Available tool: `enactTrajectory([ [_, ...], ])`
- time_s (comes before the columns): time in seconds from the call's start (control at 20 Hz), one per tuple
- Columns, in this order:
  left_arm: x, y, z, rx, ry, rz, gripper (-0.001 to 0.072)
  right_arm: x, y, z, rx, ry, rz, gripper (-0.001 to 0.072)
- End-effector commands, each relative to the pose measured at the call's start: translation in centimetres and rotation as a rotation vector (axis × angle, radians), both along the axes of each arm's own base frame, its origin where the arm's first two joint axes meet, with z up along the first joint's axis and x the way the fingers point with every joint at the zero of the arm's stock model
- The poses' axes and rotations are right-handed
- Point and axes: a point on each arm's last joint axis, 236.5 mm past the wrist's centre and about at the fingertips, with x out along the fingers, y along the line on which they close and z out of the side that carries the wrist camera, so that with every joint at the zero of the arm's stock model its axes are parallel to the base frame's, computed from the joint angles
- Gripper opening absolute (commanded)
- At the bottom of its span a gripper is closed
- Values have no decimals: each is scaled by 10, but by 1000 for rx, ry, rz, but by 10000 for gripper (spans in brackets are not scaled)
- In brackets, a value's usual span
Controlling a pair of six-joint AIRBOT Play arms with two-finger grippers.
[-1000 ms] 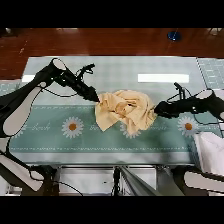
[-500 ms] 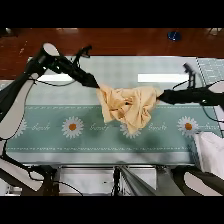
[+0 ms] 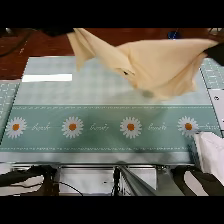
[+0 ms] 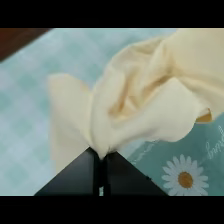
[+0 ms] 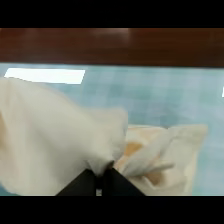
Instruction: Fold the shirts.
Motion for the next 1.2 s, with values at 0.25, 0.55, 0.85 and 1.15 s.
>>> enactTrajectory([
  [0.25, -122, 78, 129, 9, -331, 264, 29, -69, -44, 114, -198, -158, -213, 14],
  [0.55, -208, 64, 143, -102, -303, 185, 29, -133, -13, 157, -163, -217, -166, 14],
  [0.85, -261, 54, 133, -194, -176, 158, 29, -158, 8, 125, -100, -58, -105, 14],
  [1.15, -211, 76, 10, 25, 177, 263, 30, -82, -36, 19, -171, 313, -105, 14],
])
